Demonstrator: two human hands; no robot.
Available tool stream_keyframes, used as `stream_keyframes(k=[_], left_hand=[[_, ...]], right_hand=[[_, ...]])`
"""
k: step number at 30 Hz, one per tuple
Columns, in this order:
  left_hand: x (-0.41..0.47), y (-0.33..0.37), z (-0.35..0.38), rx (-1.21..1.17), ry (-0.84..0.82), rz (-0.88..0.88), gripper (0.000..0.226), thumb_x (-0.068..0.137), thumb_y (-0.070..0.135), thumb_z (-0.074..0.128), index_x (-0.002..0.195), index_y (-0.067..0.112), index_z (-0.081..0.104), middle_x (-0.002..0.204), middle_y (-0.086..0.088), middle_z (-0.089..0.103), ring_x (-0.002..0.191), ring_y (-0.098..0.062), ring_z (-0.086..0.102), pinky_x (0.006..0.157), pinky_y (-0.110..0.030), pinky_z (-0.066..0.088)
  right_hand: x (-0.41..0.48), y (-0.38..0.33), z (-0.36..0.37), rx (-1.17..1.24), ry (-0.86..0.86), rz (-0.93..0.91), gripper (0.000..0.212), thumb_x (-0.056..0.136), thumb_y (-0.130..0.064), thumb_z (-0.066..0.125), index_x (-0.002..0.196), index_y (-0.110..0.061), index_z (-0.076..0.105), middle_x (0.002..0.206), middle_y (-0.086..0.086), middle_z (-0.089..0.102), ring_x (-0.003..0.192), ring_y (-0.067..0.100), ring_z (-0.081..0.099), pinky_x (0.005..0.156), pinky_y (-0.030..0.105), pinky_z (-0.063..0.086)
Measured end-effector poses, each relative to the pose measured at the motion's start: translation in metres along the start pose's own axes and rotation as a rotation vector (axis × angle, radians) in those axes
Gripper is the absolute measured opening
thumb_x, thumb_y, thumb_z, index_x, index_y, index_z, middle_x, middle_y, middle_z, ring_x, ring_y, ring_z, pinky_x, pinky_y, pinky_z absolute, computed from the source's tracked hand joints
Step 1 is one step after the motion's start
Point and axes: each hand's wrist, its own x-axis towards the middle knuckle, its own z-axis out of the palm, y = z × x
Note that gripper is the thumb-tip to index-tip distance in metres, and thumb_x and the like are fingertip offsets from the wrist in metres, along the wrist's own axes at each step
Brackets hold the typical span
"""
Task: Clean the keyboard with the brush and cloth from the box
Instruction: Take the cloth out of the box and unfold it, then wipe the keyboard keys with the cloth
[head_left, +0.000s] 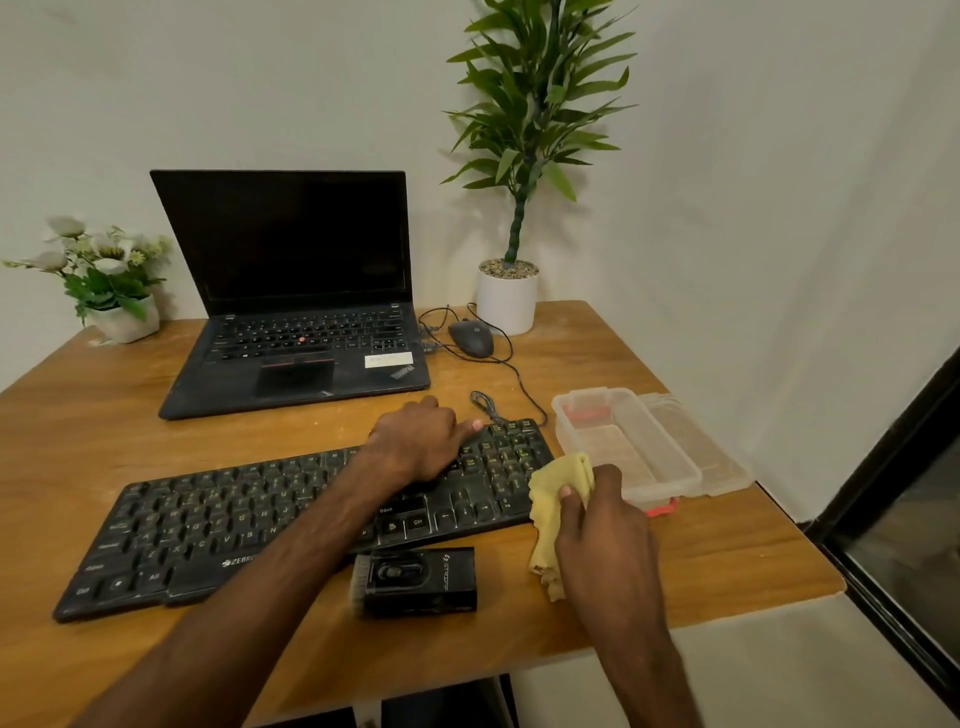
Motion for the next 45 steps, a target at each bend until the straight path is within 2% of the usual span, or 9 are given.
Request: stream_keyframes(k=[3,8,13,20,26,31,37,42,45], left_hand=[[0.003,-0.004,0.002,-0.156,0.009,-0.002,0.062,0.103,0.056,0.020,0.087,0.011,0.059,0.081,-0.003,0.054,0.078,-0.017,0.053,0.085,-0.042,0.050],[0.011,-0.019,0.000,-0.366,-0.019,-0.076,0.053,0.106,0.048,0.028,0.087,0.011,0.061,0.084,-0.007,0.063,0.084,-0.023,0.060,0.078,-0.036,0.046],[0.009,-0.026,-0.023,-0.480,0.019,-0.049,0.050,0.107,0.040,0.035,0.095,0.005,0.068,0.077,-0.006,0.064,0.071,-0.018,0.060,0.075,-0.034,0.047],[0.013,-0.027,-0.036,-0.320,0.120,-0.090,0.047,0.105,0.052,0.031,0.103,0.023,0.068,0.097,0.002,0.068,0.096,-0.018,0.063,0.085,-0.035,0.045],[0.008,-0.027,-0.042,-0.299,0.177,-0.053,0.052,0.098,0.063,0.036,0.080,0.024,0.065,0.072,0.005,0.064,0.071,-0.010,0.062,0.078,-0.034,0.053],[-0.009,-0.021,-0.055,-0.220,0.315,0.046,0.044,0.100,0.059,0.033,0.071,0.033,0.053,0.069,0.009,0.060,0.067,-0.008,0.058,0.071,-0.032,0.051],[-0.028,-0.015,-0.069,-0.120,0.425,0.152,0.051,0.101,0.057,0.024,0.107,0.025,0.063,0.080,0.008,0.062,0.074,-0.009,0.060,0.076,-0.034,0.053],[-0.034,-0.013,-0.067,-0.010,0.471,0.180,0.052,0.101,0.056,0.018,0.109,0.024,0.058,0.078,0.006,0.062,0.071,-0.013,0.059,0.072,-0.035,0.051],[-0.036,-0.010,-0.065,0.038,0.499,0.196,0.049,0.102,0.053,0.017,0.108,0.023,0.055,0.071,0.006,0.057,0.066,-0.015,0.056,0.067,-0.036,0.051]], right_hand=[[-0.002,0.002,0.003,0.151,-0.029,0.025,0.016,0.102,-0.031,0.045,0.110,-0.018,0.040,0.083,-0.003,0.054,0.069,0.013,0.050,0.049,0.018,0.031],[-0.003,0.007,0.014,0.596,-0.149,0.155,0.014,0.099,-0.026,0.054,0.111,-0.019,0.052,0.093,-0.006,0.063,0.084,0.010,0.061,0.064,0.025,0.047],[0.005,-0.016,0.030,1.185,-0.254,0.384,0.013,0.097,-0.020,0.058,0.108,-0.026,0.059,0.102,0.003,0.072,0.093,0.021,0.071,0.082,0.044,0.059],[0.026,-0.039,0.038,1.354,-0.198,0.464,0.020,0.097,-0.021,0.058,0.117,-0.025,0.057,0.108,0.009,0.073,0.094,0.027,0.072,0.084,0.058,0.056],[0.026,-0.026,0.013,1.191,-0.299,0.310,0.019,0.097,-0.025,0.059,0.115,-0.027,0.059,0.102,0.007,0.074,0.085,0.027,0.074,0.065,0.049,0.061],[0.029,-0.005,-0.021,0.747,-0.118,0.081,0.013,0.090,-0.037,0.066,0.102,-0.040,0.063,0.093,-0.002,0.074,0.080,0.018,0.073,0.066,0.052,0.060],[0.039,-0.023,-0.057,0.473,0.298,-0.268,0.014,0.093,-0.034,0.063,0.107,-0.036,0.063,0.095,-0.020,0.067,0.088,0.002,0.063,0.070,0.022,0.051],[0.067,-0.048,-0.045,0.149,0.504,-0.531,0.029,0.091,-0.011,0.064,0.120,-0.008,0.065,0.113,0.008,0.064,0.103,0.018,0.058,0.086,0.022,0.044],[0.077,-0.059,-0.029,-0.068,0.453,-0.757,0.033,0.087,-0.013,0.063,0.119,-0.005,0.065,0.115,0.014,0.064,0.107,0.027,0.057,0.086,0.030,0.049]])
